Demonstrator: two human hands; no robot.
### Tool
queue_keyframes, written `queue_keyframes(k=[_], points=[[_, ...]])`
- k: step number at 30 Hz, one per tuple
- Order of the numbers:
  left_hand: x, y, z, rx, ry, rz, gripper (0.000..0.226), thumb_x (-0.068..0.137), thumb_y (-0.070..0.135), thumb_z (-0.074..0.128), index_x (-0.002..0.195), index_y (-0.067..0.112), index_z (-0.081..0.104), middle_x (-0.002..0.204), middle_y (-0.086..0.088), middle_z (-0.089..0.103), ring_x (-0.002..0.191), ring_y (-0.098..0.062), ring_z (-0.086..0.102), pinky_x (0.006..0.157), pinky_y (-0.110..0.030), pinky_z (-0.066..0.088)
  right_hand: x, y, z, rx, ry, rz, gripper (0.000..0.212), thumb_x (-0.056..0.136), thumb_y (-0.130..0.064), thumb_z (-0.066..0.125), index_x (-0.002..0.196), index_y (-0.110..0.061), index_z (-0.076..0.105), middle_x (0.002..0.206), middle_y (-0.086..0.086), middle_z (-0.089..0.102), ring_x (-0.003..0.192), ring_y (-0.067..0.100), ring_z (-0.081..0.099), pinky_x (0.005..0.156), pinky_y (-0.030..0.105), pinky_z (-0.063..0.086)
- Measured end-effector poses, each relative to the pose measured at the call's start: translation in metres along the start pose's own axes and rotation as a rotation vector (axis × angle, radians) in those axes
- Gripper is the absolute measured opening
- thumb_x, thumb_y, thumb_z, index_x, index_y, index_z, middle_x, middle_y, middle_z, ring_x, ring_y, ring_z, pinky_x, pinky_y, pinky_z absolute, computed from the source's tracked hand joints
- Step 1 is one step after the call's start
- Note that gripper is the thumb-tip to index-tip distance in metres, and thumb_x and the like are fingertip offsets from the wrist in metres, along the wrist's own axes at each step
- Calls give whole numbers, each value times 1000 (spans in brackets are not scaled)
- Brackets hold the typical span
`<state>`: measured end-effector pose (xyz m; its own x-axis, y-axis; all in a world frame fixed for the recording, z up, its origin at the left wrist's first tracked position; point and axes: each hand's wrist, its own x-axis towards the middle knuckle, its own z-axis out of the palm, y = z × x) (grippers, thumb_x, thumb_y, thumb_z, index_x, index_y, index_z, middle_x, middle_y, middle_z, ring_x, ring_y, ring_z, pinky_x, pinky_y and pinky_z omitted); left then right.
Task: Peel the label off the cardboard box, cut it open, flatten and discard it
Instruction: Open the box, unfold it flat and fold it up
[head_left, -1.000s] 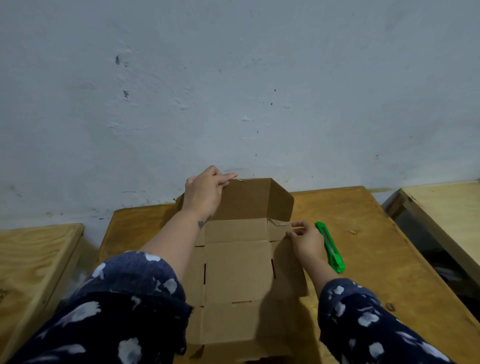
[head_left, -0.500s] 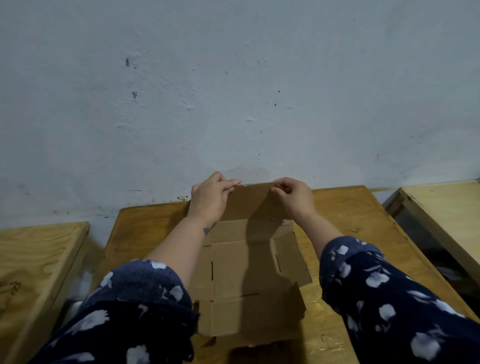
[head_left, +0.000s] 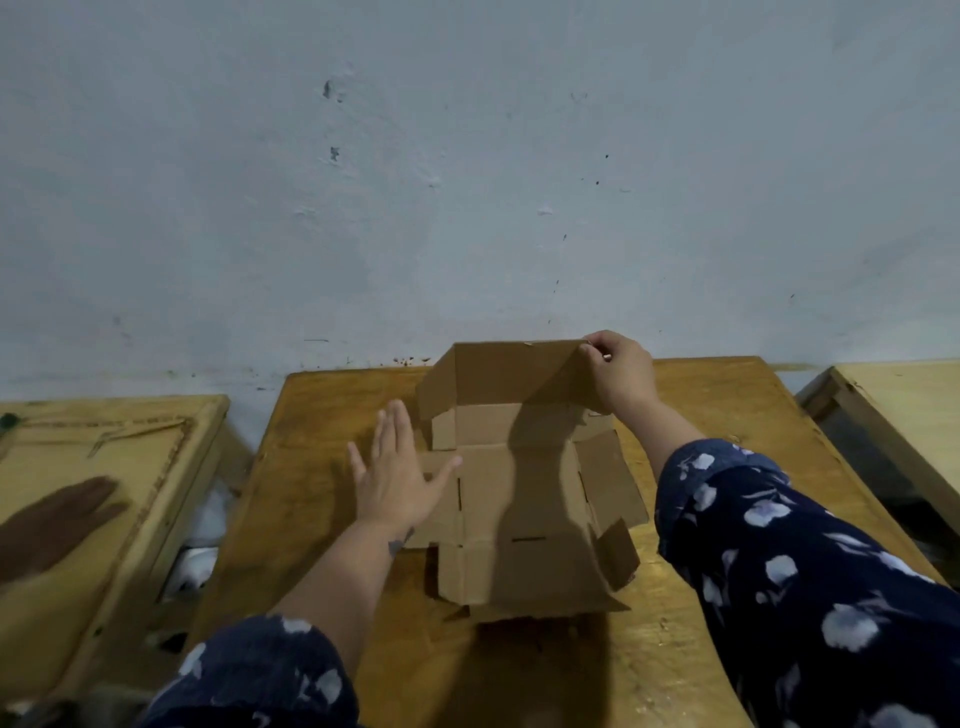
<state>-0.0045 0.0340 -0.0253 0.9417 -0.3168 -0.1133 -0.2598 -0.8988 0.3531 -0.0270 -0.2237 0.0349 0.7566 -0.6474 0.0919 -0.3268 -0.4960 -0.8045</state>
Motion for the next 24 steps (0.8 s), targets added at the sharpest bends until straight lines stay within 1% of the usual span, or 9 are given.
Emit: queue_keyframes(k=[2, 4, 7, 10, 11, 14, 17, 21, 24], points=[[-14, -13, 9, 96, -143, 4, 107, 79, 83, 26, 150, 17, -18, 159, -1, -21, 146, -17, -19, 114, -54, -11, -3, 0, 1, 2, 14, -7, 18, 97, -18, 51, 106, -12, 65, 97, 0, 58, 91, 17, 50, 81, 36, 49], [-24, -23, 16, 141, -238, 17, 112, 75, 87, 27, 151, 18, -17, 159, 0, -23, 146, -17, -20, 113, -56, -13, -4, 0, 1, -3, 35, -17, 18, 97, -17, 51, 106, -11, 65, 97, -1, 58, 91, 16, 50, 83, 35, 47], [-34, -34, 24, 210, -306, 29, 122, 65, 93, 28, 151, 19, -17, 159, 1, -24, 145, -16, -23, 114, -58, -14, -5, 1, 0, 2, 53, -14, 19, 96, -17, 51, 107, -10, 66, 96, -1, 57, 91, 14, 49, 85, 35, 47], [-40, -42, 32, 236, -345, 33, 136, 44, 98, 14, 151, 20, -17, 157, 3, -28, 144, -16, -27, 113, -59, -16, -7, 5, -1, 12, 48, -9, 19, 96, -17, 52, 106, -10, 66, 96, -1, 59, 89, 14, 50, 79, 30, 45], [-41, -44, 35, 248, -351, 36, 137, 41, 98, 12, 150, 21, -18, 157, 3, -29, 143, -16, -28, 113, -60, -16, -8, 6, -2, 16, 45, -9, 18, 96, -17, 52, 106, -11, 66, 95, -2, 59, 88, 14, 51, 77, 29, 45], [-40, -46, 41, 266, -356, 33, 131, 50, 98, 17, 149, 21, -21, 155, 3, -33, 142, -17, -30, 111, -62, -16, -14, 10, -3, 7, 44, -56, 17, 96, -18, 53, 105, -12, 67, 93, -4, 60, 89, 12, 54, 78, 27, 46], [-32, -42, 44, 258, -331, 21, 123, 62, 95, 24, 149, 20, -21, 154, 3, -34, 142, -17, -30, 110, -62, -17, -19, 14, -2, -43, 26, -151, 14, 93, -11, 57, 101, -12, 68, 92, -3, 64, 88, 10, 56, 77, 22, 43], [-14, -38, 42, 259, -315, 9, 121, 66, 94, 26, 149, 19, -20, 154, 1, -33, 142, -18, -29, 109, -63, -15, -25, 24, -7, -98, -17, -227, 13, 90, -9, 61, 96, -16, 69, 93, 0, 71, 88, 11, 63, 78, 25, 50], [4, -36, 38, 258, -314, 11, 121, 66, 93, 29, 150, 19, -18, 155, -1, -31, 143, -20, -28, 110, -64, -15, -35, 33, -11, -154, -36, -284, 15, 89, -7, 62, 97, -17, 70, 98, -3, 73, 92, 9, 65, 78, 23, 49]])
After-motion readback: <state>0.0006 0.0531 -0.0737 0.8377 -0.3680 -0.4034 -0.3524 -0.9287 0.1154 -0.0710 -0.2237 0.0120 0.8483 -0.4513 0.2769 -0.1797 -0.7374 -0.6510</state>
